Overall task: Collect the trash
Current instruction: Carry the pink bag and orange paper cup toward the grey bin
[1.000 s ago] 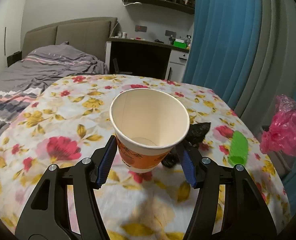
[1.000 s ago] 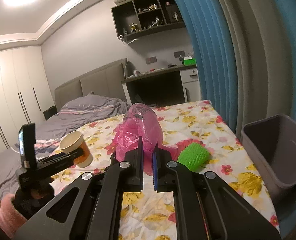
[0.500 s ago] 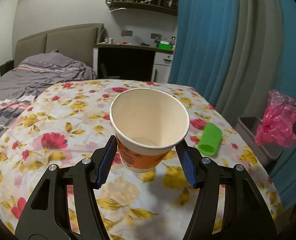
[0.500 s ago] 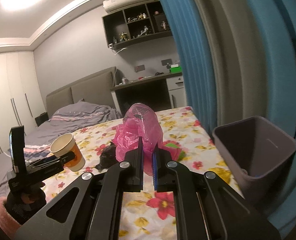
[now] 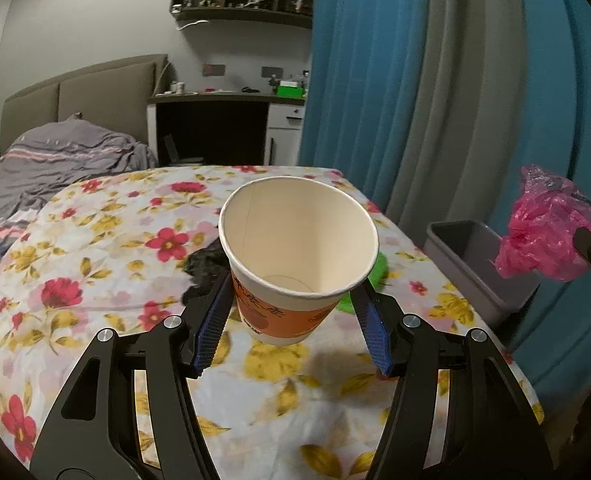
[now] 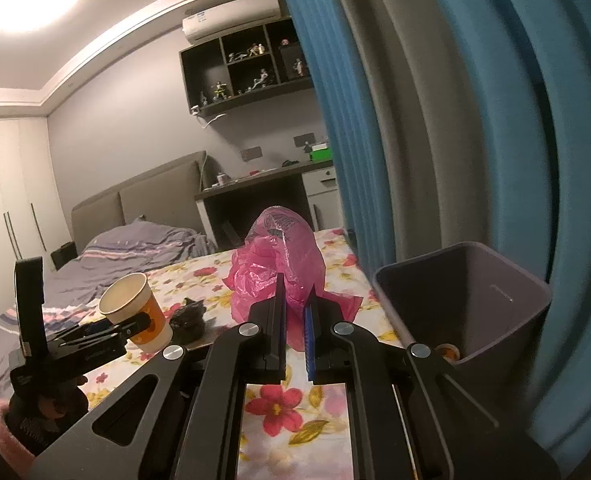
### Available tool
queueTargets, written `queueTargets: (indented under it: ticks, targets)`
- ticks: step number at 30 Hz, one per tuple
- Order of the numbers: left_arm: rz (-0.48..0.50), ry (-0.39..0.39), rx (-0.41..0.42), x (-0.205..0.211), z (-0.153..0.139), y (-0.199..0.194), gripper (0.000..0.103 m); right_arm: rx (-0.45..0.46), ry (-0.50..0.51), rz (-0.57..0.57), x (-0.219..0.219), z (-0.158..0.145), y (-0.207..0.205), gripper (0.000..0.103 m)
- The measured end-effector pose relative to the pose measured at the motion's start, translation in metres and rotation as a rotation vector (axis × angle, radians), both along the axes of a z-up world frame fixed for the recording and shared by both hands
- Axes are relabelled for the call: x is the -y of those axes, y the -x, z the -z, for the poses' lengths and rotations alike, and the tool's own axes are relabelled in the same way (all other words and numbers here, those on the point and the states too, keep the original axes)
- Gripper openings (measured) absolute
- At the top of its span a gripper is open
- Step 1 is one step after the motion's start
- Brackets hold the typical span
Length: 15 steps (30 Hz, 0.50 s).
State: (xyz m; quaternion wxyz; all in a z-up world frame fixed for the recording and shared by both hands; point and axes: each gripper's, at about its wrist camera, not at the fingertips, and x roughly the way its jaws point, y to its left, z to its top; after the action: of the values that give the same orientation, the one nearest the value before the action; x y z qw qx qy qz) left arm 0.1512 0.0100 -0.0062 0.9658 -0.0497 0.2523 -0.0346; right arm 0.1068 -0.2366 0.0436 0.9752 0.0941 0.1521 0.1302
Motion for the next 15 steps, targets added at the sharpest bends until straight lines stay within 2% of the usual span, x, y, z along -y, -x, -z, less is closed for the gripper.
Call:
queueTargets:
  ticks: [15]
  targets:
    - [0.129,-0.006,0.0,0.064,-0.005,-0.023,0.059,-0.004,-0.005,0.088,0.04,0.005,-0.003,0.008]
